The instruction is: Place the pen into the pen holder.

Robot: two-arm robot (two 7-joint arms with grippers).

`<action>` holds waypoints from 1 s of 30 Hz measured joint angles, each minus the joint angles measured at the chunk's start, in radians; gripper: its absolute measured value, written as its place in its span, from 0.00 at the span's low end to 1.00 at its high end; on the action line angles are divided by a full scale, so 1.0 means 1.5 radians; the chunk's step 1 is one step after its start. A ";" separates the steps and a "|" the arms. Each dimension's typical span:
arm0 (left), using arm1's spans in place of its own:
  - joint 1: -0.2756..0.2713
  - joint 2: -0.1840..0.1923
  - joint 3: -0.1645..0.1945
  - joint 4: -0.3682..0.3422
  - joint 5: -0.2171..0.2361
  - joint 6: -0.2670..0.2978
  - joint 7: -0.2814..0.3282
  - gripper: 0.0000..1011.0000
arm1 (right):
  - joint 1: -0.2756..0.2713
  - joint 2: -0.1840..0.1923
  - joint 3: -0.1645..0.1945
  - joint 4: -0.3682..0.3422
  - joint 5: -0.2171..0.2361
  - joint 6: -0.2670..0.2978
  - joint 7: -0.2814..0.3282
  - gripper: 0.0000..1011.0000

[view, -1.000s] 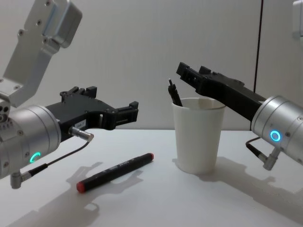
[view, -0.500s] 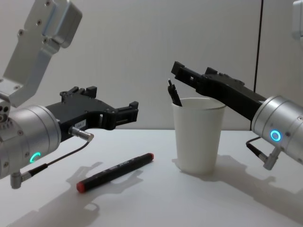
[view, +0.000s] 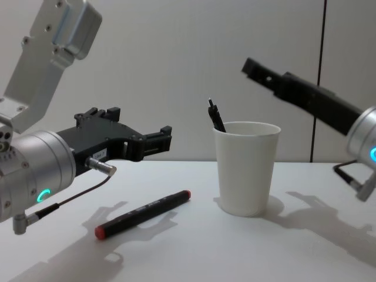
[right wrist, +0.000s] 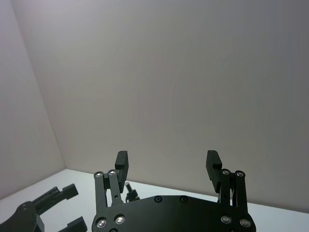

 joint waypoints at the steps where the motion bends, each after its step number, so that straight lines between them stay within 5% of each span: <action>1: 0.000 0.000 0.000 0.000 0.000 0.000 0.000 0.99 | -0.004 0.001 0.004 -0.007 0.004 0.003 -0.002 0.99; 17: 0.000 0.000 0.000 0.000 0.000 0.000 0.000 0.99 | -0.054 0.016 0.040 -0.087 0.043 0.032 -0.042 0.99; 30: 0.000 0.000 0.000 0.000 0.000 0.000 0.000 0.99 | -0.107 0.047 0.040 -0.147 -0.033 0.064 -0.099 0.99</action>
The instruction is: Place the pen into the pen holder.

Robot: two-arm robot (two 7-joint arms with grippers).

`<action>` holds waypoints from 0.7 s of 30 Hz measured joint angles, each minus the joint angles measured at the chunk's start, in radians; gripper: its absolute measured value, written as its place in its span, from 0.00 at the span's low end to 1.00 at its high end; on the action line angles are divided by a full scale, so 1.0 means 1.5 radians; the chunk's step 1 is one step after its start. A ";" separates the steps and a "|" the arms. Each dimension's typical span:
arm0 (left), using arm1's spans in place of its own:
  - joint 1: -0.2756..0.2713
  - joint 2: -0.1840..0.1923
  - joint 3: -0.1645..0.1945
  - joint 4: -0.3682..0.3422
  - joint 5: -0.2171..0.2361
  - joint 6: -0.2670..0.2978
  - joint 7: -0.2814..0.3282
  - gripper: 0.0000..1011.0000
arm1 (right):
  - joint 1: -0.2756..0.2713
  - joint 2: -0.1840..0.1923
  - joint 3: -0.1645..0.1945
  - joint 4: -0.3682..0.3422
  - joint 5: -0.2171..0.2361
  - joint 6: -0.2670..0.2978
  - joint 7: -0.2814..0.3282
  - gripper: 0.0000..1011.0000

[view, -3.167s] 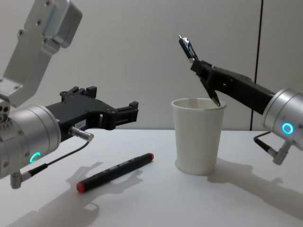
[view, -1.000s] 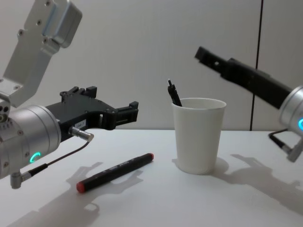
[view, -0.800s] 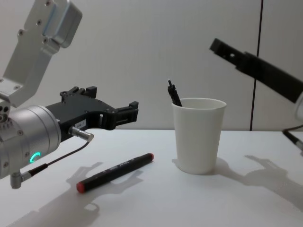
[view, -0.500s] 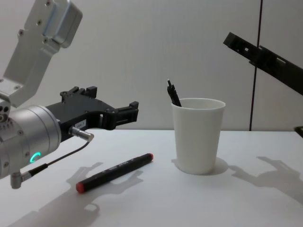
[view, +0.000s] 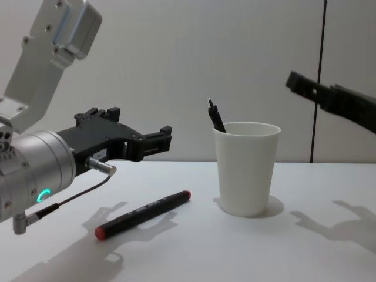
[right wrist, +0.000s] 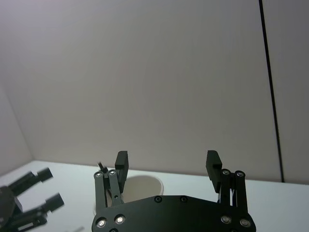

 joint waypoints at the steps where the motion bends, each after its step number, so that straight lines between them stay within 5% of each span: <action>1: 0.000 0.000 0.000 0.000 0.000 0.000 0.000 0.99 | -0.004 0.002 0.000 -0.005 -0.006 0.002 -0.004 0.99; 14: 0.000 0.000 0.000 0.000 0.000 0.000 0.000 0.99 | -0.088 0.051 0.002 -0.100 -0.125 0.054 -0.094 0.99; 21: 0.000 0.000 0.000 0.000 0.000 0.000 0.000 0.99 | -0.116 0.066 0.002 -0.131 -0.163 0.072 -0.124 0.99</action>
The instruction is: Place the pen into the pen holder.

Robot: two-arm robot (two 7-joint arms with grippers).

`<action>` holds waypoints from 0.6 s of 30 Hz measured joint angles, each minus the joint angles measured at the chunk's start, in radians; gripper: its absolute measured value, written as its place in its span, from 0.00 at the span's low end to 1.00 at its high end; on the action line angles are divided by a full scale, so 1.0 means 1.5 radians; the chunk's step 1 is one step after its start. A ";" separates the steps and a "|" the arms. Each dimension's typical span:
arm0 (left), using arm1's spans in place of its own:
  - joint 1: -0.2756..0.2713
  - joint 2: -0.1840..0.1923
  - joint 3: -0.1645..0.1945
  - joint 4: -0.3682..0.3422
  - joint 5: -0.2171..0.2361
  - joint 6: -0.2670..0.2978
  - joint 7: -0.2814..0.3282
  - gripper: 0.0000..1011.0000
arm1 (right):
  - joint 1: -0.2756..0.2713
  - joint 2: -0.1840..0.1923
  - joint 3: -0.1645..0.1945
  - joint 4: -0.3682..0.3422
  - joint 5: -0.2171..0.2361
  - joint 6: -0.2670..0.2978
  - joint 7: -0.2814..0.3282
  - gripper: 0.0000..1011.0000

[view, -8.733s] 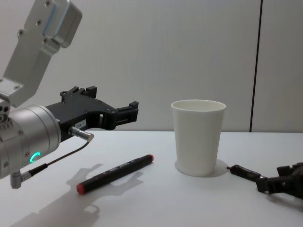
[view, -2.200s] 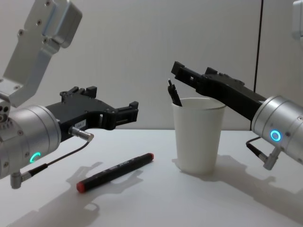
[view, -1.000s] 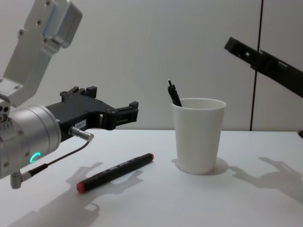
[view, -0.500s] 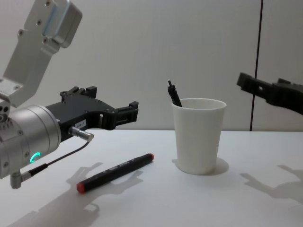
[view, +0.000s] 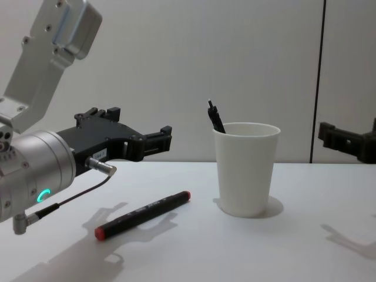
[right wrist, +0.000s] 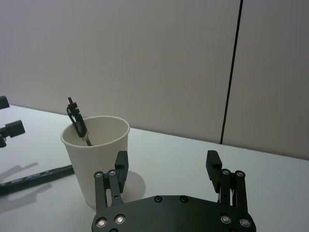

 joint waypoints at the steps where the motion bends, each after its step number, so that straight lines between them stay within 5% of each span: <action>1: 0.000 0.000 0.000 0.000 0.000 0.000 0.000 0.99 | -0.002 0.001 0.000 -0.002 -0.002 0.001 -0.002 0.99; 18: 0.000 0.000 0.000 0.000 0.000 0.000 0.000 0.99 | -0.006 0.004 0.000 -0.006 -0.009 0.003 -0.007 0.99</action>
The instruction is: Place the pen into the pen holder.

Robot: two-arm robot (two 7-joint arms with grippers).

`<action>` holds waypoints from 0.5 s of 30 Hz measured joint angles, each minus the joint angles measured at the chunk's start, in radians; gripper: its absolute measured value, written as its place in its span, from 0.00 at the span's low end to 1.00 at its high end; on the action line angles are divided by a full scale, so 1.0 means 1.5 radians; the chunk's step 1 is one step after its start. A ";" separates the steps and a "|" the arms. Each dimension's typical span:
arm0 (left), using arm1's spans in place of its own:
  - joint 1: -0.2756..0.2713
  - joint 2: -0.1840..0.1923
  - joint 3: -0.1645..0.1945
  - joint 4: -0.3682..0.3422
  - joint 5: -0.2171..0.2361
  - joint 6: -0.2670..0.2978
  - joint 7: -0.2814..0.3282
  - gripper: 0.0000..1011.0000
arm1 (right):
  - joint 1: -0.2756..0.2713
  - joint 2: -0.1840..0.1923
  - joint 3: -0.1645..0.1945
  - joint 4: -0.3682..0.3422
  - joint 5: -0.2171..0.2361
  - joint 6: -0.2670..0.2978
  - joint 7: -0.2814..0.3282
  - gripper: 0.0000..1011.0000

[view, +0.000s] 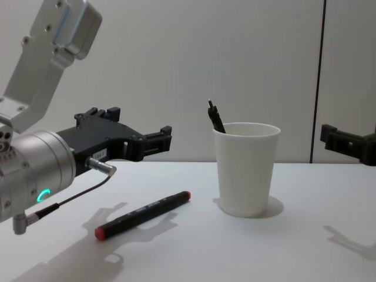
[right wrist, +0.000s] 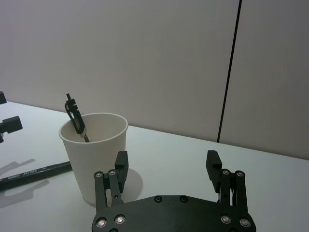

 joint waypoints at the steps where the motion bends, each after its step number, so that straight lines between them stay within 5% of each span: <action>1: 0.000 0.000 0.000 0.000 0.000 0.000 0.000 0.99 | 0.000 0.000 0.000 0.000 0.000 0.000 0.000 0.99; 15: 0.000 0.001 -0.004 0.002 -0.009 -0.006 -0.017 0.99 | 0.000 0.000 0.000 0.000 0.000 0.000 0.000 0.99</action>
